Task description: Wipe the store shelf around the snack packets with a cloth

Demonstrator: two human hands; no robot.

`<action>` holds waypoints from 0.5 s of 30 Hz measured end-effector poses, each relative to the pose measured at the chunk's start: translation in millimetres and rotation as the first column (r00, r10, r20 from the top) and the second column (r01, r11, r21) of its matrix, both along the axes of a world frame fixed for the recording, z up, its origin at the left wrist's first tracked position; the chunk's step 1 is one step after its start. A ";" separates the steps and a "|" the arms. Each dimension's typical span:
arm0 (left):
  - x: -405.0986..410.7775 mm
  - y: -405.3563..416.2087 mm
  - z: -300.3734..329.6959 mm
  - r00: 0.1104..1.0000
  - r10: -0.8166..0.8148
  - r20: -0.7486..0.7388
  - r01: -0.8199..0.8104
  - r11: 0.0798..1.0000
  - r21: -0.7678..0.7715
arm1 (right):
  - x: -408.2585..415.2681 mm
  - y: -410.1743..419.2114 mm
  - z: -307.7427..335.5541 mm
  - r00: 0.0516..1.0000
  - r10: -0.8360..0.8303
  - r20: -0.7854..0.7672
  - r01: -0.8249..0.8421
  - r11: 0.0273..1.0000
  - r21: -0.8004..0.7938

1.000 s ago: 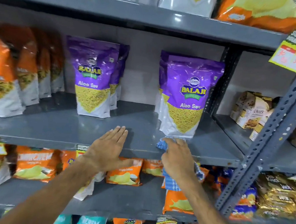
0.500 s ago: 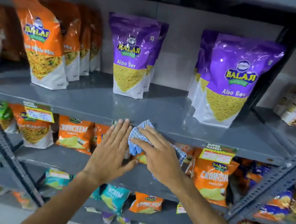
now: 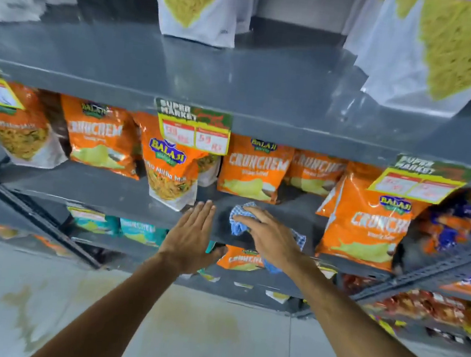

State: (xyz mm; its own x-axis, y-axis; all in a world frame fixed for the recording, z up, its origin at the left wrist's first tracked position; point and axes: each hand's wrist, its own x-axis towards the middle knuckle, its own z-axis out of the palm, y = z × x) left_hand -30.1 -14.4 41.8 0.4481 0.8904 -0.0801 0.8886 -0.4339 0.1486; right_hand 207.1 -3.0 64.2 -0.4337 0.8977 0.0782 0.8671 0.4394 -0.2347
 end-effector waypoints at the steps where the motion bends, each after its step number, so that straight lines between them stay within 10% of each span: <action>1: 2.8 7.5 -10.7 1.000 0.003 0.010 -0.002 1.000 -0.022 | 1.7 7.6 -9.1 1.000 -0.002 0.004 0.002 1.000 0.000; 15: 22.2 16.9 -56.0 0.998 0.064 0.003 -0.064 0.998 0.010 | 12.8 19.5 -54.2 0.999 0.045 -0.010 -0.043 0.994 0.097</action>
